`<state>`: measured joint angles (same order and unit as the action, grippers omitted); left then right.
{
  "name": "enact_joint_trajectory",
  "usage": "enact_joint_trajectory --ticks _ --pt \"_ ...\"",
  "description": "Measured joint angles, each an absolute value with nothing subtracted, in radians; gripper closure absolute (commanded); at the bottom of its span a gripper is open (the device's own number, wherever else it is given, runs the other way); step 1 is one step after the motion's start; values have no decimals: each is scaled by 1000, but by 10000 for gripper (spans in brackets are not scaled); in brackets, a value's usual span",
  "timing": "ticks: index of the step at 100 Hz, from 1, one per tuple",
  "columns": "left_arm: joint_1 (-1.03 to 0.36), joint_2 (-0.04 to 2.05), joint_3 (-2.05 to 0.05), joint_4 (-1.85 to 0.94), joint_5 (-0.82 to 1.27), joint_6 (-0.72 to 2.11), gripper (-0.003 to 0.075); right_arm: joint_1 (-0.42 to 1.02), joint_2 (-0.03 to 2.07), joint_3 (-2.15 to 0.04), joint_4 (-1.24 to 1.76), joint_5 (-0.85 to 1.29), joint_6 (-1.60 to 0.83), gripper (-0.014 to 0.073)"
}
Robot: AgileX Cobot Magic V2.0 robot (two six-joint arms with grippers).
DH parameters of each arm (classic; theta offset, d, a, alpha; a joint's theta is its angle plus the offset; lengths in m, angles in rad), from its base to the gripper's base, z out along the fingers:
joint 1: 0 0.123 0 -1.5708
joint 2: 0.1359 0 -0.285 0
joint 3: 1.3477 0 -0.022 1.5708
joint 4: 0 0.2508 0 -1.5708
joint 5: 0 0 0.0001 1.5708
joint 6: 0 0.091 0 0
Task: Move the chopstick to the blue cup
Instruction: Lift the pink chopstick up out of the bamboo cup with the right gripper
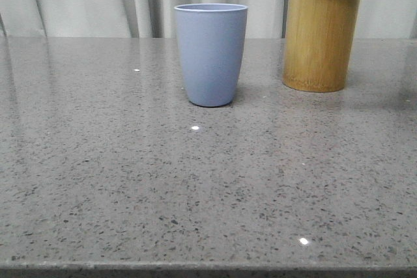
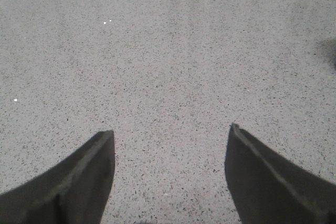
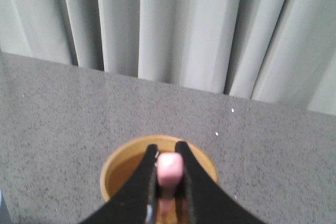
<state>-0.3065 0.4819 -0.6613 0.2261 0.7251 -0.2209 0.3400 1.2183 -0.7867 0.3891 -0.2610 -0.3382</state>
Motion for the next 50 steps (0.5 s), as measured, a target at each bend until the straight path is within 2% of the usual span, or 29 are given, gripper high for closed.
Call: enact_joint_trajectory --ticks 19,50 --pt "-306 482 -661 226 723 -221 281 340 1220 -912 389 -146 -338 657" --pt "-306 482 -661 226 723 -221 281 340 1215 -1238 385 246 -337 657"
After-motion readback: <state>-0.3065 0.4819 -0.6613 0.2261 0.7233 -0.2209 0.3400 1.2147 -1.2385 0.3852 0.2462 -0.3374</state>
